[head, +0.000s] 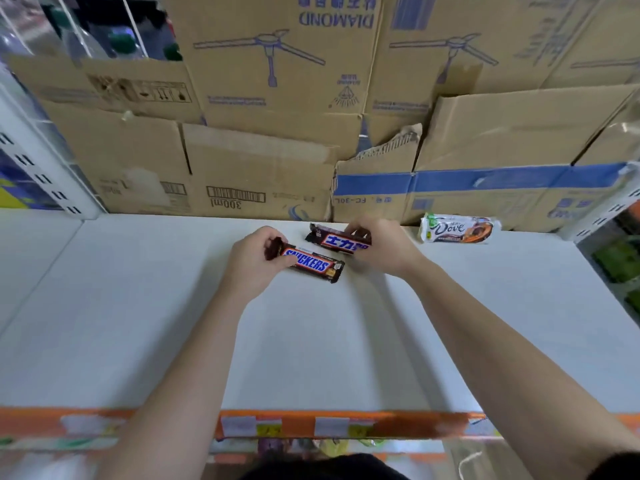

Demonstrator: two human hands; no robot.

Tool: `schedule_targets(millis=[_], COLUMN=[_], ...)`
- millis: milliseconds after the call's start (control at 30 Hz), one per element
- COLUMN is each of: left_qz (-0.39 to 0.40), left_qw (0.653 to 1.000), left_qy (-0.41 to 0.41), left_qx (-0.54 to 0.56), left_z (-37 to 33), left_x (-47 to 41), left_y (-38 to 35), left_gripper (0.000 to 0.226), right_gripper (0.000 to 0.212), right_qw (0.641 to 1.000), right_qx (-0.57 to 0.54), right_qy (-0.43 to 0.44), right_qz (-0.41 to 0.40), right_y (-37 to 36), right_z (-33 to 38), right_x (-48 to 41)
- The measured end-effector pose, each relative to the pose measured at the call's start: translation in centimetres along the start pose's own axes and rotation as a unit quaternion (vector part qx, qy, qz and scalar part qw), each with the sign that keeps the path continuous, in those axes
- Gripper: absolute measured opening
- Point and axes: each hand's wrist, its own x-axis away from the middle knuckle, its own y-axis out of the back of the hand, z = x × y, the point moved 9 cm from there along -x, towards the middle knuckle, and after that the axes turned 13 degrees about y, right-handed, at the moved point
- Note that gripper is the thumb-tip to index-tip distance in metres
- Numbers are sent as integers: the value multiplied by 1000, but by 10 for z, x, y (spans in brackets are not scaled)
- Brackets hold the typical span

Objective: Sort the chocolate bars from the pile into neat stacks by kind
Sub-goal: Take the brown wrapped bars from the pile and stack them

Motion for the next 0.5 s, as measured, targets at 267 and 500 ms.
schedule_targets(millis=[267, 500], left_qz=[-6, 5], left_qw=[999, 999], left_qy=[-21, -25], left_qx=[-27, -46], left_z=[-1, -3], left_x=[1, -9], left_y=[8, 13], left_gripper=[20, 18], right_gripper=[31, 13], right_qw=[991, 985], right_qx=[17, 17], right_qy=[84, 39], right_qz=[-98, -168], right_y=[4, 0], right_z=[17, 4], right_x=[-25, -32])
